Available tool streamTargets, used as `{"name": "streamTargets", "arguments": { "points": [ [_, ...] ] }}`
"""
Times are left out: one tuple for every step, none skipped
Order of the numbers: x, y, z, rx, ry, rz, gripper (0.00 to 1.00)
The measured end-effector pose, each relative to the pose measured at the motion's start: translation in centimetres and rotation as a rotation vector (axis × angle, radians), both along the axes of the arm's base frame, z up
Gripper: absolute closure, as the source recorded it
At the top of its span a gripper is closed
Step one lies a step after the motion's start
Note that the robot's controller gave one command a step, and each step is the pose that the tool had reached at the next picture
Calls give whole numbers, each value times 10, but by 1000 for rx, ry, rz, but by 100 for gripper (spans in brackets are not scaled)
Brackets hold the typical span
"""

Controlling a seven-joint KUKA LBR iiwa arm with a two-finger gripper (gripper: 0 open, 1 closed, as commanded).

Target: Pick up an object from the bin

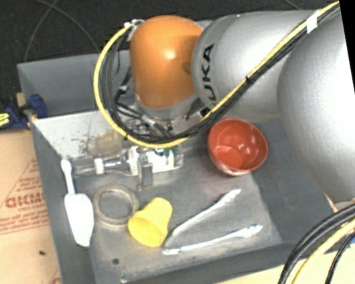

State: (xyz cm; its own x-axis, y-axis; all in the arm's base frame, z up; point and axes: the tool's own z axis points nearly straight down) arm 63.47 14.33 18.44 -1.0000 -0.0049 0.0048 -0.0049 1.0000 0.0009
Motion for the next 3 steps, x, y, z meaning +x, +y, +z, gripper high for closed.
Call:
{"name": "streamTargets", "arguments": {
  "points": [
    [2, -1, 5, 1, -8, -5, 0],
    [16, -63, -93, 0, -6, -38, 0],
    [15, -58, -113, 7, -22, -109, 0]
  ]
}}
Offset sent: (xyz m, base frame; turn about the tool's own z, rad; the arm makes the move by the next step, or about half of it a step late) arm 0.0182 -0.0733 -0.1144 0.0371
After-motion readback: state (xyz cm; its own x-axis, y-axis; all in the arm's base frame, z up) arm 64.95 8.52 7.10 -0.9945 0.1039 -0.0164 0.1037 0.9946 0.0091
